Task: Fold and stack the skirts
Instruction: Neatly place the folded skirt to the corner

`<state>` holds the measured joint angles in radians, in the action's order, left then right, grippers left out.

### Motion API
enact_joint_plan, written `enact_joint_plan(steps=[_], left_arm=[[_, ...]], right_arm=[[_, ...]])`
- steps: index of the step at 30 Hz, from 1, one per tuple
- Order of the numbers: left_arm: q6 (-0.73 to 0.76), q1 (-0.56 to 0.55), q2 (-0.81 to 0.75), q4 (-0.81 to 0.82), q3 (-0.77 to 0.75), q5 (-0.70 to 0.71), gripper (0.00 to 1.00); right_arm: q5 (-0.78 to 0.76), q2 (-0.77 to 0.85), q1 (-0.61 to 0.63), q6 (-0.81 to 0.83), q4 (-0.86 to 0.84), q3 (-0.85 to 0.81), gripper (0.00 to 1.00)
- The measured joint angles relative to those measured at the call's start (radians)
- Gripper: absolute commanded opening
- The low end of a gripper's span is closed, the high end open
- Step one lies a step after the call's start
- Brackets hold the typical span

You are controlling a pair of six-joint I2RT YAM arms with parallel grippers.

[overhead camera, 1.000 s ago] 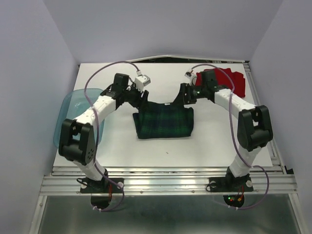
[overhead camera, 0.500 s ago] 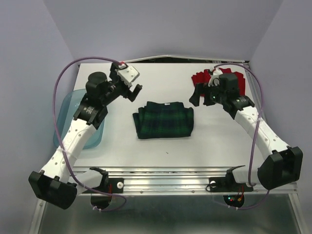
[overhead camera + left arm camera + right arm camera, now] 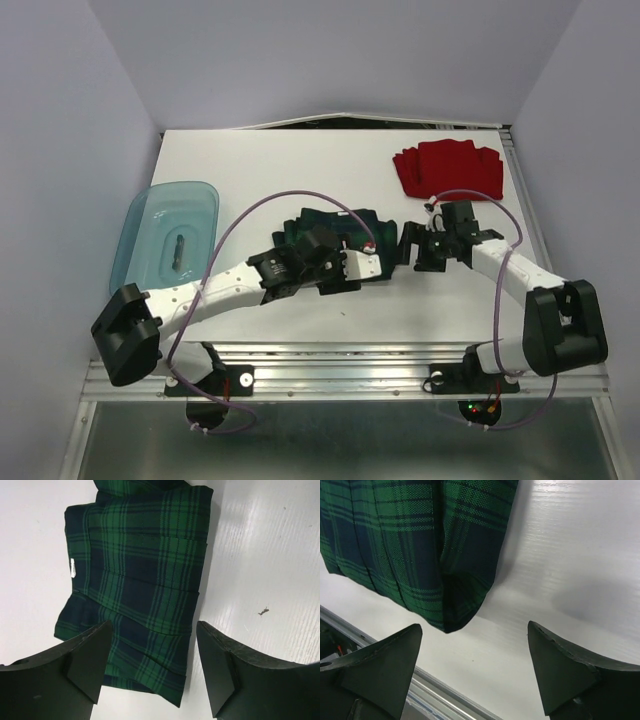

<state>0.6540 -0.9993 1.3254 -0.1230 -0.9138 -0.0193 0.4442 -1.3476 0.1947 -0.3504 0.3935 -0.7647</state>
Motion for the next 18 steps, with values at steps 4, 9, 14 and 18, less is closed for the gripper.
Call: enact_joint_plan(steps=[4,9,14,18], left_arm=[[-0.051,0.004,-0.002,0.037,0.0,-0.037,0.82],[-0.091,0.004,-0.014,0.104,0.046,-0.088,0.82],[-0.082,0.0,-0.002,0.127,0.089,-0.11,0.82],[-0.051,-0.007,0.055,0.171,0.089,-0.092,0.82]], right_arm=[[0.066,-0.087,0.0,-0.008,-0.069,0.01,0.89],[0.119,-0.182,0.0,-0.013,-0.162,0.009,0.87],[0.164,-0.213,0.0,-0.025,-0.225,0.009,0.87],[0.189,-0.227,0.0,-0.04,-0.246,0.009,0.86]])
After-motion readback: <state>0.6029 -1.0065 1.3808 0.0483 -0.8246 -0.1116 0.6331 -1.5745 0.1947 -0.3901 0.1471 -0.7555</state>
